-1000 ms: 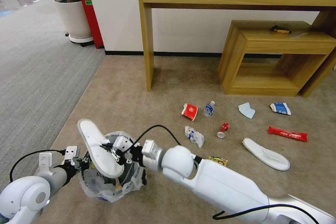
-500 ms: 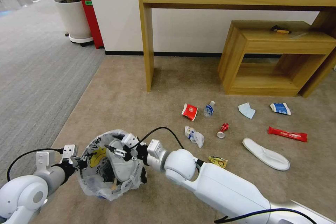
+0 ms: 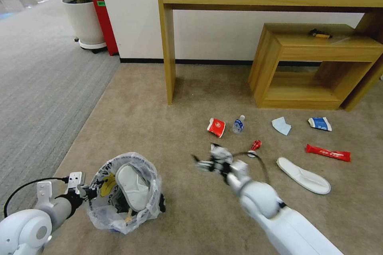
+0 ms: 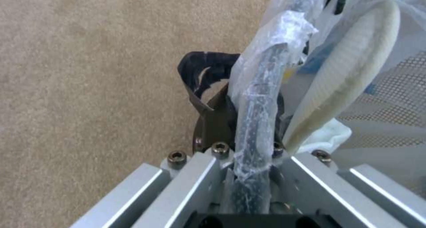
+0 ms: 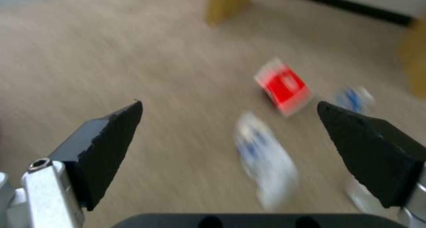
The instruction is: Pick up the trash bin and place the garbage on the floor into it.
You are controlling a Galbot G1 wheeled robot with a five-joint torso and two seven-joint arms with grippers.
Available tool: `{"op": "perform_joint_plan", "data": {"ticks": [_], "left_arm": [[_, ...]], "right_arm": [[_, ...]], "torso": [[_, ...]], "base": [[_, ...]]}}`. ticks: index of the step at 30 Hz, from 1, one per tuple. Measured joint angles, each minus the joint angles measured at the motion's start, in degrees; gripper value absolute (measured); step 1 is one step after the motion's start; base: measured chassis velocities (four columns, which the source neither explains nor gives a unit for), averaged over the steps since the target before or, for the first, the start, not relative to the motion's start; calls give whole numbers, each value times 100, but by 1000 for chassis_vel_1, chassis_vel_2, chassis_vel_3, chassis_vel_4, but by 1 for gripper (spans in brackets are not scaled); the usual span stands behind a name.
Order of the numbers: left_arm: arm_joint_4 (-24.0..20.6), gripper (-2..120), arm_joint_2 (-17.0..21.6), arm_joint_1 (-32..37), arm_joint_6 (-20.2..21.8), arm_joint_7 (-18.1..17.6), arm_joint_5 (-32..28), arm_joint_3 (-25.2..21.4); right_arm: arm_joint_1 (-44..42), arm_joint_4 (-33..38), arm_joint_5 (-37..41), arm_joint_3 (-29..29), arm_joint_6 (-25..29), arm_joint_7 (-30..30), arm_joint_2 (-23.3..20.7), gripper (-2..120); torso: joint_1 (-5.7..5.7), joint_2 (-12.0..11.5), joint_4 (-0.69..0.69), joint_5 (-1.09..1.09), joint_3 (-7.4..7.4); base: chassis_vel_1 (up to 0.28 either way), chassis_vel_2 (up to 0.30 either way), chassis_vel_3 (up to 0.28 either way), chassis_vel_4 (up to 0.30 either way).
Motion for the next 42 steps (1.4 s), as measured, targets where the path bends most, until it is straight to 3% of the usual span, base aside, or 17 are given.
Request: {"op": "perform_joint_plan", "data": {"ticks": [7, 11, 19, 34, 42], "left_arm": [[-112, 0, -137, 64, 0, 76, 115, -76], [-171, 0, -168, 67, 0, 86, 136, -76], [-225, 0, -179, 132, 0, 118, 153, -122], [-223, 0, -156, 132, 0, 158, 130, -160], [-184, 0, -169, 112, -1, 158, 123, -153]], "right_arm": [[-934, -36, -142, 961, 359, 36, 116, 100], [-996, -38, -141, 1142, 402, 4, 218, 100], [-866, -54, -117, 1086, 368, 6, 316, 100], [-751, -142, -76, 970, 254, 19, 363, 100], [-927, -679, -104, 958, -132, -617, -73, 100]], "torso": [[0, 0, 3, 0, 0], [0, 0, 4, -1, 0], [-1, 0, 4, -2, 0], [2, 0, 2, -3, 1], [2, 0, 3, -1, 2]], "base": [[0, 0, 0, 0], [0, 0, 0, 0], [-45, 42, 49, -36], [-176, 183, 184, -185], [-100, 100, 107, -99]]}}
